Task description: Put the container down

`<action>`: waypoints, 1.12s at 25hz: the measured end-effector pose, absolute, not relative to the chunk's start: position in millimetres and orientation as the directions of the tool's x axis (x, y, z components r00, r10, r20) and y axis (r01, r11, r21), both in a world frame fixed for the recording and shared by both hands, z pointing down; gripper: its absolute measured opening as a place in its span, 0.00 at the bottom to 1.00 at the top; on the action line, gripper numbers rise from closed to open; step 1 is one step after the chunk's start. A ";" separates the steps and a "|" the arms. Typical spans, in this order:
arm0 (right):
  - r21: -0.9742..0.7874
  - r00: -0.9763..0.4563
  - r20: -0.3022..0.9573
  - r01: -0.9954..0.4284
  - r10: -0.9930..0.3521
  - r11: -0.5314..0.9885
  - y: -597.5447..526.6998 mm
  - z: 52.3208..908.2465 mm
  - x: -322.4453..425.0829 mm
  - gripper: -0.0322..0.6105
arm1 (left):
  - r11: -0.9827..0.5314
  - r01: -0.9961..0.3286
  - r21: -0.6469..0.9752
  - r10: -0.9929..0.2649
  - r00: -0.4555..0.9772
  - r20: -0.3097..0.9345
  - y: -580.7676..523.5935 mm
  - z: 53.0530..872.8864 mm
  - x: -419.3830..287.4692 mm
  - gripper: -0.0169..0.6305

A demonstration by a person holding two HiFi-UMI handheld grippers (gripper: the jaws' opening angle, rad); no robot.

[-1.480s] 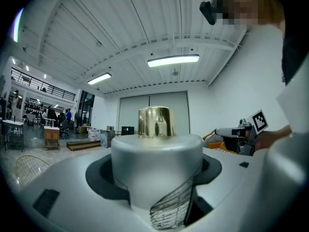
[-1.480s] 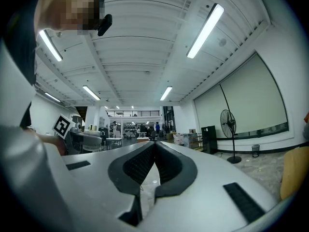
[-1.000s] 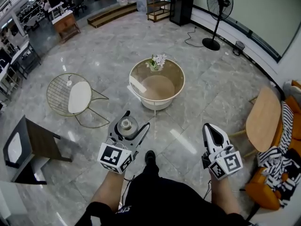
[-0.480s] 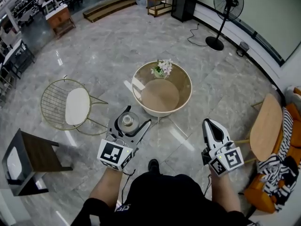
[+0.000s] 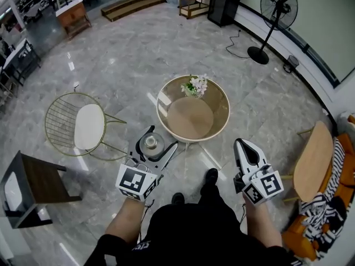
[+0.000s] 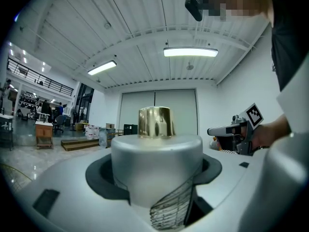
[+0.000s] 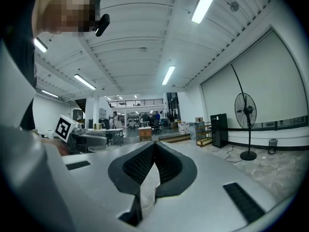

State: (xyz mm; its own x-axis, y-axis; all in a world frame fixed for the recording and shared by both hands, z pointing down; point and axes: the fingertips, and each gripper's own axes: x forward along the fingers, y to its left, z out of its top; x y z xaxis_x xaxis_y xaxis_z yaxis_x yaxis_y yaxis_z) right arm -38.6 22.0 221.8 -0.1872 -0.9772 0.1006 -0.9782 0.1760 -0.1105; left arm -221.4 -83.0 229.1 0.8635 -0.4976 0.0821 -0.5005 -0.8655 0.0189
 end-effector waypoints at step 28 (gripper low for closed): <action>-0.172 -0.558 0.216 -0.830 -0.802 0.531 -153.8 307.4 196.6 0.07 | -0.698 -0.712 0.071 -0.704 0.701 0.113 -196.7 273.3 33.3 0.56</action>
State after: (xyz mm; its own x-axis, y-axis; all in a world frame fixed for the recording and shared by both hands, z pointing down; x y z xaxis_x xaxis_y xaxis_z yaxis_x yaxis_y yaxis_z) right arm 196.6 -153.8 307.4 -0.5576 -0.8016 0.2157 -0.8298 0.5309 -0.1720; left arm 33.3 -196.7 273.3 0.7012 -0.7039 0.1133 -0.7124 -0.6982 0.0712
